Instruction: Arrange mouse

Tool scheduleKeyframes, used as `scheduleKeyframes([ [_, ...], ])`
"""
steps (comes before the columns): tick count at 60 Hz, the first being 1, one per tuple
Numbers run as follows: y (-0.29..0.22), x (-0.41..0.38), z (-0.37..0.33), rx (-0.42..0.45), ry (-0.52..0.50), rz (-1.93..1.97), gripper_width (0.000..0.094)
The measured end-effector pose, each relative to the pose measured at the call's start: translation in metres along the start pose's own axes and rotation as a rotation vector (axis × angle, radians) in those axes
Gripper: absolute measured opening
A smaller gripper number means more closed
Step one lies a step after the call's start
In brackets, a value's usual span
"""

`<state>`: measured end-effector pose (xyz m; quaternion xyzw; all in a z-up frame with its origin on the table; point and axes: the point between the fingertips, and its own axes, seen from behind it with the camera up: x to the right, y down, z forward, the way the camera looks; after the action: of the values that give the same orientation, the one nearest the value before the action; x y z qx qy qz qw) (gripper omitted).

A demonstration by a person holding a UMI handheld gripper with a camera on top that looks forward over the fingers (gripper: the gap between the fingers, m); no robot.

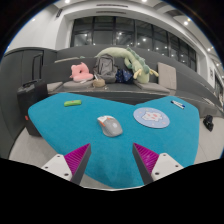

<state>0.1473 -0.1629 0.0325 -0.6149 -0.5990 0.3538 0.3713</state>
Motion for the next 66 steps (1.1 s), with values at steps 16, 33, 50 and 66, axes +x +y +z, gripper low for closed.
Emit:
scheduleKeyframes([
  [16,-0.025,0.004,0.063,-0.018,0.036,0.013,0.0851],
  [33,-0.033,0.012,0.137,-0.086,0.089,0.007,0.0863],
  [50,-0.042,0.023,0.187,-0.131,0.122,0.052,0.0860],
  [66,-0.045,0.013,0.194,-0.132,0.076,0.068,0.0432],
])
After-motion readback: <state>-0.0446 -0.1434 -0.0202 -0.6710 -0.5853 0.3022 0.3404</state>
